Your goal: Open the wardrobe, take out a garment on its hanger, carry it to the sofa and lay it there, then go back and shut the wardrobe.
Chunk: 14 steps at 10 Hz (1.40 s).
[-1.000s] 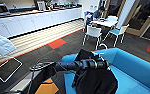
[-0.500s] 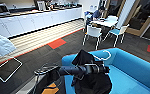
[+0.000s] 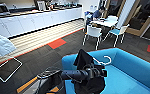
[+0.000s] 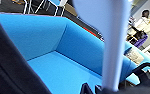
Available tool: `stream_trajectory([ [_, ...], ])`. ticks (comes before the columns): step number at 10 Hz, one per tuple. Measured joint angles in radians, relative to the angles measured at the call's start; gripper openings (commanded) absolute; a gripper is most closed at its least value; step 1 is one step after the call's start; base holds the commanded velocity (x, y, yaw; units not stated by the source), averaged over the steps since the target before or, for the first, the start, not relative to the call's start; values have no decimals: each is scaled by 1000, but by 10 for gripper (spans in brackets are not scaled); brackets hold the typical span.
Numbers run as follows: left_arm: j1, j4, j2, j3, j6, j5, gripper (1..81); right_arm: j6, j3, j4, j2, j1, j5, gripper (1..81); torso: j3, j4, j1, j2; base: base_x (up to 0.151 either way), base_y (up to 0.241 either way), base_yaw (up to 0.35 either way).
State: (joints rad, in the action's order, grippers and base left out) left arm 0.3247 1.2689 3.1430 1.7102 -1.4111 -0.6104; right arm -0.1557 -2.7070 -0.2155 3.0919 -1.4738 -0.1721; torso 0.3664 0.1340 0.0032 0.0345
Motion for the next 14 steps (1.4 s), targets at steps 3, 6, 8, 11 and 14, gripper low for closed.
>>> stream_trajectory([
  [3,-2,44,4,-10,22,-6,811,0,0,0,0,0,-1,811,0,0,0,0,0,0,0],
  [6,5,44,2,-10,48,-17,811,0,0,0,0,0,0,811,0,0,0,0,0,0,0],
  [8,13,45,2,-10,109,-52,811,0,0,0,0,0,0,811,0,0,0,0,0,0,0],
  [11,71,95,2,-10,261,-228,811,0,0,0,0,0,-4,811,0,0,0,0,0,0,0],
  [14,111,290,1,-10,267,-360,811,0,0,0,0,0,-12,811,0,0,0,0,0,0,0],
])
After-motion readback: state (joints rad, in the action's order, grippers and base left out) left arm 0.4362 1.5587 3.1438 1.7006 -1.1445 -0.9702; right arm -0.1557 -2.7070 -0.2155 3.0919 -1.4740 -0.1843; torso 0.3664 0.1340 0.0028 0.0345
